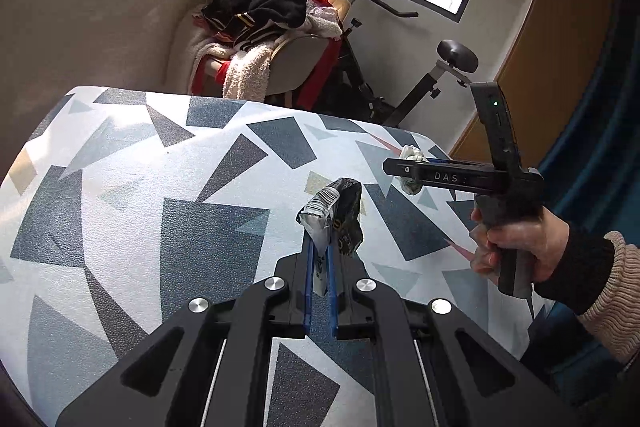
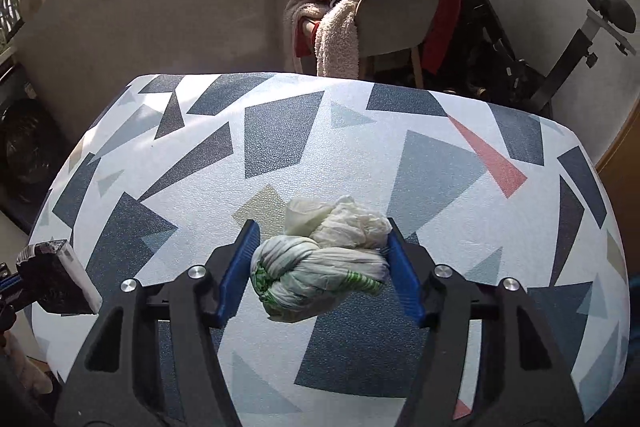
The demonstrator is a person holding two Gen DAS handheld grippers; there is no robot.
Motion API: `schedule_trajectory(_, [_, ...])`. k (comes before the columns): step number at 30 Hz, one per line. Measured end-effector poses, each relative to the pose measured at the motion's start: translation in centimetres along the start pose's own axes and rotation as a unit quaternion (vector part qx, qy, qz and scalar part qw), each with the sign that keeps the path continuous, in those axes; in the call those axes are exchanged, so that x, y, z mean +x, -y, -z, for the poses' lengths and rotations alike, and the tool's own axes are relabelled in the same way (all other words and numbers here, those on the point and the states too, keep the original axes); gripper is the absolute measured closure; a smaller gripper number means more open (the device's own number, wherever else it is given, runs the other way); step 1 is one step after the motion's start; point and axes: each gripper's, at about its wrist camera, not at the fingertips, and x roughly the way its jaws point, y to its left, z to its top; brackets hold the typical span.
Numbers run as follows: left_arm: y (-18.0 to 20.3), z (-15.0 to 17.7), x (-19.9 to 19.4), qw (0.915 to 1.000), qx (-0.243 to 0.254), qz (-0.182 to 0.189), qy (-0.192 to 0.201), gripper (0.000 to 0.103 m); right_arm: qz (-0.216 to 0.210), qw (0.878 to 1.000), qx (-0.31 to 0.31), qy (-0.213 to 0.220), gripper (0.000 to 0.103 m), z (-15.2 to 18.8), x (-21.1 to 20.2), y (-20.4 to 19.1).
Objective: Collect trash
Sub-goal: 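Grasp the white-green cloth bundle with the right gripper while the left gripper holds the black item, then lower the cloth bundle and black item into the bin and open both grippers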
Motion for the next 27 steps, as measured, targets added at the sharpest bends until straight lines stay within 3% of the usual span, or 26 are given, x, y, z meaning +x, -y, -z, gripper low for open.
schedule_trajectory(7, [4.2, 5.7, -3.9, 0.9996, 0.004, 0.016, -0.023, 0.097, -0.012, 1.0, -0.012, 0.008, 0.04, 7.7, -7.4, -1.5])
schedule_trajectory(16, [7.2, 14.2, -9.5, 0.9972, 0.007, 0.002, -0.074, 0.097, -0.042, 0.998, 0.019, 0.048, 0.04, 16.6, -15.7, -4.2])
schedule_trajectory(23, [8.4, 19.8, -11.7, 0.9941, 0.018, -0.01, -0.106, 0.097, -0.057, 0.997, 0.022, 0.043, 0.04, 21.1, -17.9, -6.6])
schedule_trajectory(27, [8.5, 20.9, -11.8, 0.9929, 0.024, -0.021, -0.115, 0.096, -0.07, 0.996, 0.033, 0.037, 0.04, 22.8, -18.5, -7.0])
